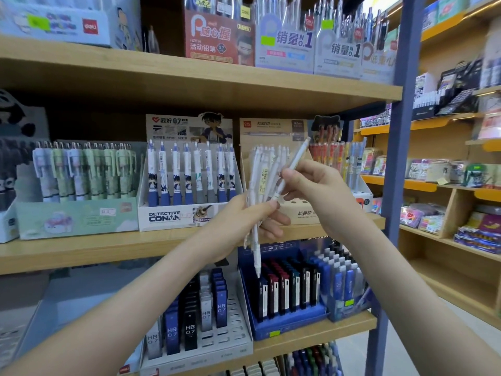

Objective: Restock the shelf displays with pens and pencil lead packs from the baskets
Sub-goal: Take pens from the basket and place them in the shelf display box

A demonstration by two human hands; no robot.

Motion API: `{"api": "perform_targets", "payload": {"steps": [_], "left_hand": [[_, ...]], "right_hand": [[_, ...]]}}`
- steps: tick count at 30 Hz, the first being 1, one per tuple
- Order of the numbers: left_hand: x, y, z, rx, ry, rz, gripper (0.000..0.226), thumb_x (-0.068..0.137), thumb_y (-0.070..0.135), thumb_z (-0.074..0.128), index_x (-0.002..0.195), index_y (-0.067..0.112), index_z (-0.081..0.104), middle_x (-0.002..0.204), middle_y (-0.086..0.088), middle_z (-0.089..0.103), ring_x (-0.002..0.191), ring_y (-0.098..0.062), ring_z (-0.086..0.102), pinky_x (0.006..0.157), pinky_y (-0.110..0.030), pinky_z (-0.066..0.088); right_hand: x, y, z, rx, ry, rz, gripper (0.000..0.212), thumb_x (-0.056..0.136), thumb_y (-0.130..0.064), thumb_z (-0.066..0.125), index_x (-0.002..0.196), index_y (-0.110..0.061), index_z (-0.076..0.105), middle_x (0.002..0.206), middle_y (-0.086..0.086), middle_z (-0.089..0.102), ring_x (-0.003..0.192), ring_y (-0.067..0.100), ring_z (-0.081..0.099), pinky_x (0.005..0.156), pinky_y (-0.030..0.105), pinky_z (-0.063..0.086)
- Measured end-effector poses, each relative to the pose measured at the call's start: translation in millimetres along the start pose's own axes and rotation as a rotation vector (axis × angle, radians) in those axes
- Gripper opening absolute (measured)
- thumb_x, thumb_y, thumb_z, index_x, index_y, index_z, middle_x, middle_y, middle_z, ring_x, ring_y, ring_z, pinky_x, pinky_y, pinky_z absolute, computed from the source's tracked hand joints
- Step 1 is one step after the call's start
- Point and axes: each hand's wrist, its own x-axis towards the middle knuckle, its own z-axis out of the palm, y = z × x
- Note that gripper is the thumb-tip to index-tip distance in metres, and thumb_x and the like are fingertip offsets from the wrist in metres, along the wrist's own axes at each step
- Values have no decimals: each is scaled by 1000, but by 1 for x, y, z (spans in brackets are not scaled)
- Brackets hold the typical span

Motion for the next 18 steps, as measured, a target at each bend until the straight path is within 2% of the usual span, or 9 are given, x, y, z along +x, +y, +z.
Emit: {"api": "perform_targets", "payload": {"steps": [4, 7, 10, 15, 18], "left_hand": [[4, -3, -3, 9, 70, -13, 31, 100, 19, 46, 122, -3, 51, 93, -7, 75, 65, -15, 68, 61, -22, 56], [4, -5, -9, 30, 138, -2, 34, 101, 18, 44, 122, -8, 49, 93, -6, 75, 63, -15, 68, 62, -24, 57], [3, -4, -15, 30, 179, 10, 36, 100, 19, 44, 118, -11, 52, 89, -8, 75, 66, -15, 68, 62, -22, 56], [3, -3, -19, 40, 167, 13, 35, 101, 18, 44, 115, -12, 54, 71, -2, 73, 65, -12, 68, 61, -17, 53], [5, -4, -17, 53, 162, 10, 33, 101, 17, 44, 113, -12, 55, 77, -5, 73, 67, -13, 69, 63, -18, 55]], "right_hand": [[6, -2, -18, 157, 236, -18, 11, 93, -13, 55, 95, -7, 64, 81, 3, 65, 73, 12, 63, 70, 23, 55], [13, 6, -31, 59, 360, -56, 11, 95, -14, 52, 93, -12, 63, 85, 2, 63, 77, 12, 63, 72, 22, 55], [21, 21, -31, -168, 306, -30, 11, 96, -14, 51, 96, -13, 62, 87, 2, 64, 78, 13, 62, 71, 20, 54], [38, 31, -25, -393, 232, -22, 12, 96, -17, 52, 93, -11, 63, 86, 2, 66, 81, 17, 64, 77, 34, 56], [46, 31, -23, -553, 143, 7, 19, 95, -21, 53, 95, -4, 62, 82, 4, 66, 77, 19, 65, 77, 40, 56]]}}
